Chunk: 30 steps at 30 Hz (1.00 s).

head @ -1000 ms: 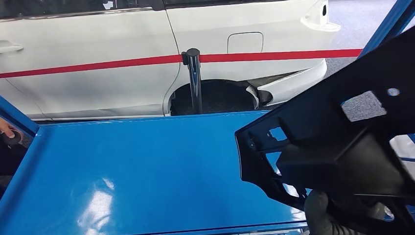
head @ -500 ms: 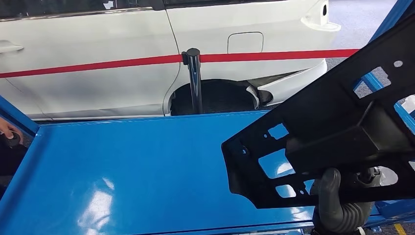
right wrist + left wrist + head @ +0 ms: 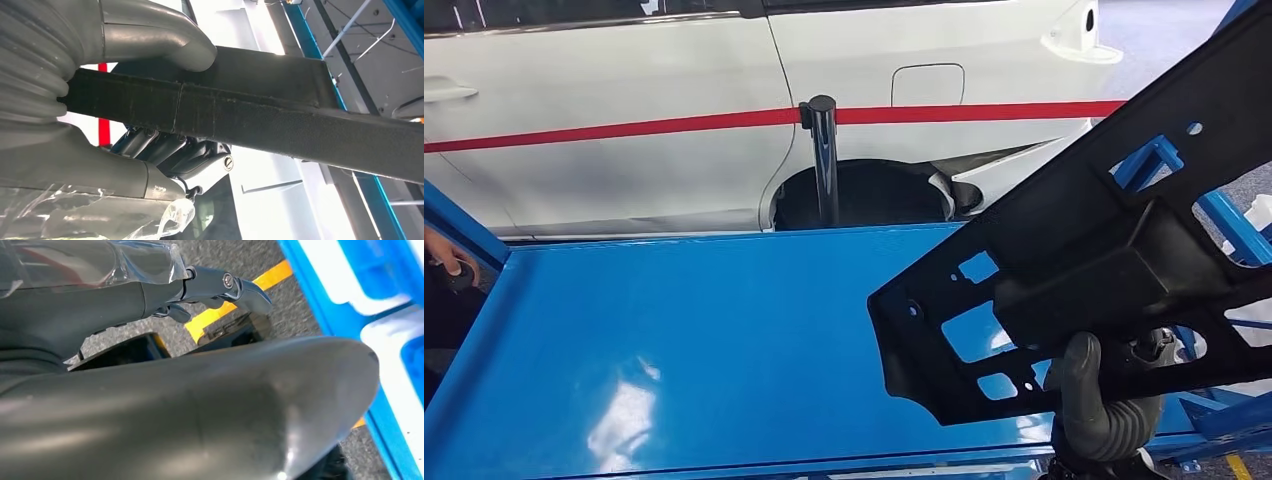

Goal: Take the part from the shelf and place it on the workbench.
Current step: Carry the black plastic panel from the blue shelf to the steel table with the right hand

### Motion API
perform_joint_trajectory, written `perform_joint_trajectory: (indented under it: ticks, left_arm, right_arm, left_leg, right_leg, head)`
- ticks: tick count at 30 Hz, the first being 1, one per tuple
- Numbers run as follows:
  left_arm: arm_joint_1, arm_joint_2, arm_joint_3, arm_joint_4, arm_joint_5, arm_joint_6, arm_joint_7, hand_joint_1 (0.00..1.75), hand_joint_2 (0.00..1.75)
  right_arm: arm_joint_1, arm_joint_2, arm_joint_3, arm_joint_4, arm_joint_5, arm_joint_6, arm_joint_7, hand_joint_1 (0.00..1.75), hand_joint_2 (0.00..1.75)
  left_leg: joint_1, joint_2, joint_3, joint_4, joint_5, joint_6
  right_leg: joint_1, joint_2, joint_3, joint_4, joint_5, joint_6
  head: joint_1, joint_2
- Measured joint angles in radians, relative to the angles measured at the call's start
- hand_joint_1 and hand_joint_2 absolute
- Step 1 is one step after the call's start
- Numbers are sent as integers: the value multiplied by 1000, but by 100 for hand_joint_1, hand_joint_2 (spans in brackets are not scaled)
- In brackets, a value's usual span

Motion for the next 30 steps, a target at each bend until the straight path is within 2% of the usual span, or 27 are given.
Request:
perform_joint_trajectory:
  ticks: [2, 7, 9, 11, 12, 13, 15, 16, 17, 18, 19, 20, 21, 22, 24, 25, 26, 27, 29, 30]
  left_arm:
    - [1, 0, 0, 0, 0, -3, 1, 0, 0]
    - [2, 0, 0, 0, 0, -3, 1, 0, 0]
    - [2, 0, 0, 0, 0, -4, 1, 0, 0]
    - [2, 2, 0, 0, 0, -5, 1, 0, 0]
    - [2, 4, 0, 0, 1, -7, 2, 0, 0]
    - [3, 5, 0, 0, 1, -10, 3, 0, 0]
    - [5, 6, 0, 0, 2, -15, 6, 0, 0]
    - [6, 7, 0, 0, 2, -17, 6, 0, 0]
    - [6, 7, 0, 0, 2, -19, 6, 0, 0]
    - [7, 7, 0, 0, 2, -21, 6, 0, 0]
    - [6, 9, 0, 0, 2, -22, 6, 0, 0]
    - [5, 10, 0, 0, 3, -23, 6, 0, 0]
    - [3, 12, 0, 0, 3, -23, 6, 0, 0]
    - [2, 13, 0, 0, 3, -23, 6, 0, 0]
    - [2, 12, 0, 0, 3, -24, 6, 0, 0]
    - [2, 12, 0, 0, 4, -24, 6, 0, 0]
    - [3, 12, 0, 0, 4, -24, 6, 0, 0]
    - [3, 11, 0, 0, 4, -25, 6, 0, 0]
    - [5, 9, 0, 0, 4, -27, 5, 0, 0]
    - [7, 7, 0, 0, 4, -28, 5, 0, 0]
  right_arm:
    - [0, 0, -2, 2, -3, 1, 0, 175, 175]
    - [0, 0, -2, 2, -3, 1, 0, 175, 175]
    - [0, 0, -2, 3, -3, 2, 0, 175, 175]
    - [0, 0, -3, 5, -4, 3, 0, 175, 175]
    - [0, 0, -5, 7, -5, 5, -1, 175, 175]
    - [-1, 1, -6, 11, -7, 7, -1, 175, 175]
    - [-2, 3, -9, 16, -10, 10, -1, 175, 175]
    - [-2, 4, -9, 17, -11, 10, -1, 175, 175]
    - [-2, 5, -9, 17, -11, 10, -1, 175, 175]
    - [-2, 5, -9, 17, -11, 10, -1, 175, 175]
    - [-2, 5, -9, 17, -11, 10, -1, 175, 175]
    - [-2, 5, -9, 17, -9, 11, -2, 175, 175]
    - [-1, 6, -9, 17, -8, 11, -3, 175, 175]
    - [0, 6, -9, 17, -6, 11, -4, 175, 175]
    - [2, 6, -9, 17, -5, 11, -5, 175, 175]
    - [2, 7, -9, 17, -4, 11, -6, 175, 175]
    - [2, 7, -10, 17, -4, 11, -7, 175, 175]
    - [2, 7, -10, 17, -4, 11, -8, 175, 175]
    - [5, 7, -11, 17, -4, 11, -9, 175, 175]
    - [7, 7, -11, 17, -3, 11, -9, 175, 175]
  left_leg:
    - [6, 0, -4, 1, 3, -6]
    - [8, -1, -5, 2, 4, -8]
    - [11, -1, -8, 5, 4, -13]
    - [11, -3, -16, 14, 5, -27]
    - [9, -5, -23, 20, 8, -36]
    - [6, -5, -56, 100, -42, -45]
    - [0, -5, -116, 278, -148, -48]
    - [-6, -3, -131, 355, -197, -42]
    - [-14, -3, -106, 339, -185, -30]
    - [-23, -3, -62, 286, -163, -13]
    - [-37, -2, -5, 209, -146, 9]
    - [-48, 1, 49, 129, -138, 29]
    - [-58, 6, 87, 68, -135, 44]
    - [-67, 10, 109, 30, -136, 53]
    - [-71, 14, 109, 4, -115, 56]
    - [-68, 14, 107, -10, -98, 54]
    - [-63, 15, 101, -23, -79, 53]
    - [-56, 15, 94, -35, -60, 48]
    - [-45, 16, 66, -38, -32, 38]
    - [-39, 17, 52, -37, -20, 31]
  right_leg:
    - [-5, -1, 35, -58, 34, 6]
    - [-6, -1, 47, -78, 42, 8]
    - [-11, -3, 79, -133, 63, 15]
    - [-16, 3, 125, -211, 76, 26]
    - [-17, 8, 127, -223, 77, 17]
    - [-11, 10, 110, -228, 88, -4]
    - [7, 7, 52, -211, 121, -53]
    - [20, 3, 28, -211, 139, -67]
    - [28, 2, 17, -210, 148, -70]
    - [37, 2, 7, -211, 157, -74]
    - [42, 1, -1, -211, 166, -77]
    - [46, 0, -7, -211, 174, -79]
    - [45, -3, -9, -214, 183, -79]
    - [41, -6, -9, -217, 191, -77]
    - [37, -10, -7, -228, 209, -69]
    - [37, -9, -10, -229, 208, -64]
    - [39, -7, -16, -216, 187, -59]
    - [39, -5, -28, -185, 147, -53]
    - [33, -3, -56, -72, 43, -38]
    - [27, -3, -65, -13, 15, -30]
  head:
    - [0, 0]
    - [0, 0]
    - [0, 0]
    - [2, 0]
    - [2, 0]
    - [2, 0]
    - [1, 0]
    - [1, 0]
    - [1, 0]
    - [1, 0]
    - [1, 0]
    - [2, 0]
    - [2, 0]
    - [2, 0]
    - [2, 0]
    - [1, 0]
    - [1, 0]
    - [1, 0]
    - [1, 0]
    - [2, 0]
